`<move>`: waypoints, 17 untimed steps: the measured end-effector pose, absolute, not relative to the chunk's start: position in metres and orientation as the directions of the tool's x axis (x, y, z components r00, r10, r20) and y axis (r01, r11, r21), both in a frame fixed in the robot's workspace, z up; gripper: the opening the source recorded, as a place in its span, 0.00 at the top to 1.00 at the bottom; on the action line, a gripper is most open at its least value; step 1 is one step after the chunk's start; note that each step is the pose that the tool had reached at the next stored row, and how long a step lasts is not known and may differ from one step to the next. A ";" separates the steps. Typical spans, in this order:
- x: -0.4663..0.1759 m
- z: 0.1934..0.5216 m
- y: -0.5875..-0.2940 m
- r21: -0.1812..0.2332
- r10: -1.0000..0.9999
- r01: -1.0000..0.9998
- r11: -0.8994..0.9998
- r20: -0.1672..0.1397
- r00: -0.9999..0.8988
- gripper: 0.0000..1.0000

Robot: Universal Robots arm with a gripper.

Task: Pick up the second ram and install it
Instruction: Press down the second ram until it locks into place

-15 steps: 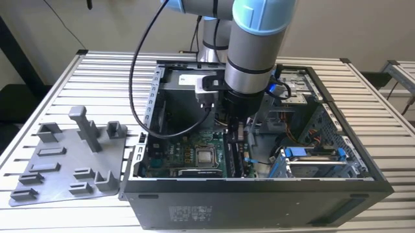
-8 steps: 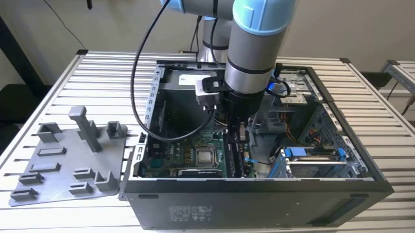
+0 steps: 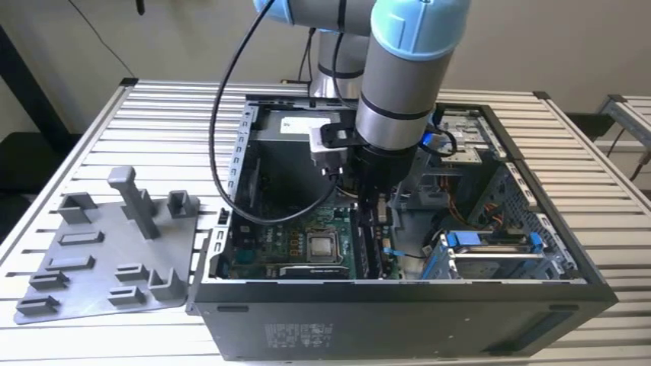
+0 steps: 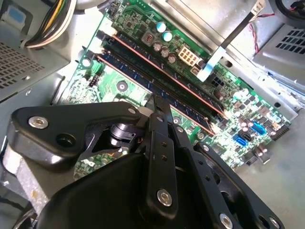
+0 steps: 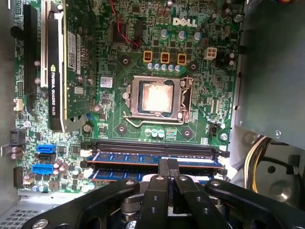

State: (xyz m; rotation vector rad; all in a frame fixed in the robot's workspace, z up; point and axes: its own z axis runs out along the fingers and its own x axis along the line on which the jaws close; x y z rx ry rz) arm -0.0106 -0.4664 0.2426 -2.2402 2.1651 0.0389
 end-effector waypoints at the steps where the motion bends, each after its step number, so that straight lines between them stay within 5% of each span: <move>1: -0.010 0.241 -0.466 -0.001 -0.999 -0.999 -0.034 -0.036 0.034 0.89; 17: -0.008 0.218 -0.466 0.000 -0.999 -0.999 -0.034 -0.033 0.034 0.89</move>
